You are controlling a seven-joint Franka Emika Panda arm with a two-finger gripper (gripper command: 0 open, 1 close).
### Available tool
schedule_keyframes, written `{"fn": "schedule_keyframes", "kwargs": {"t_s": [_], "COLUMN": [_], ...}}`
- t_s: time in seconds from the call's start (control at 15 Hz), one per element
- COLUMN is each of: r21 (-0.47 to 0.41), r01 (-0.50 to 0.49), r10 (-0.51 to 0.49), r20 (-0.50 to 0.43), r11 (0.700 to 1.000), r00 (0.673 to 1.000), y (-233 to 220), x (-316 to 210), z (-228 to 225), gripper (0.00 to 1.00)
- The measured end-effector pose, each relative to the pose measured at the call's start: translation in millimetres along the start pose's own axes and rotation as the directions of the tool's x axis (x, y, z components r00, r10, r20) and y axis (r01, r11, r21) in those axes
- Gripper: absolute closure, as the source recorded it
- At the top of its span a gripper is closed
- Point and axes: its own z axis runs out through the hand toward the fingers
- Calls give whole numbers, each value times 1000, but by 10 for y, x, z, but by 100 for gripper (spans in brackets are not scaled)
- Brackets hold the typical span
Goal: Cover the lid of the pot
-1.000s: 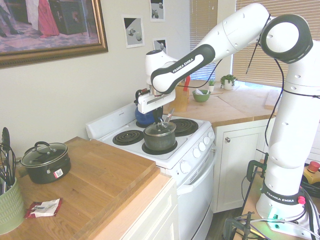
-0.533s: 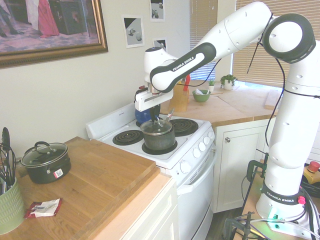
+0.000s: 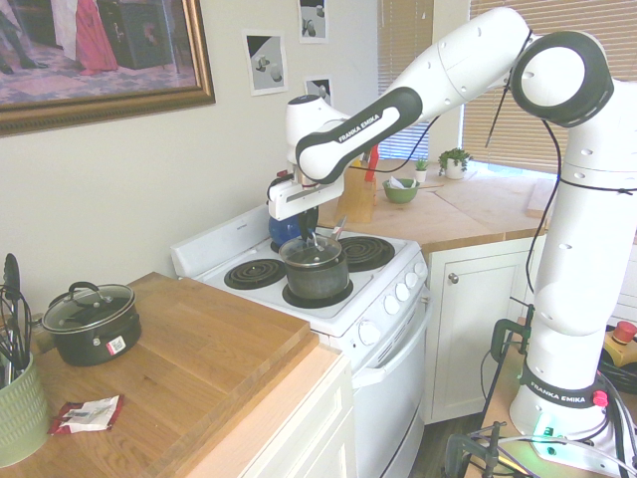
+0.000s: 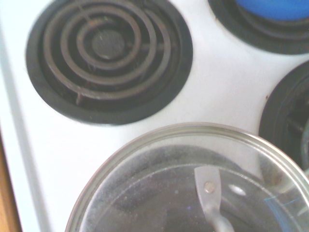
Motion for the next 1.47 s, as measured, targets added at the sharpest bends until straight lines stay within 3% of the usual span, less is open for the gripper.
{"fn": "schedule_keyframes", "kwargs": {"t_s": [1.13,1.47], "r21": [-19,-49], "r01": [23,57], "r10": [-24,-59], "r20": [-23,-29], "r11": [1000,997], "r00": [999,998], "y": [68,107], "x": [-88,-200], "z": [-95,65], "gripper": [100,100]}}
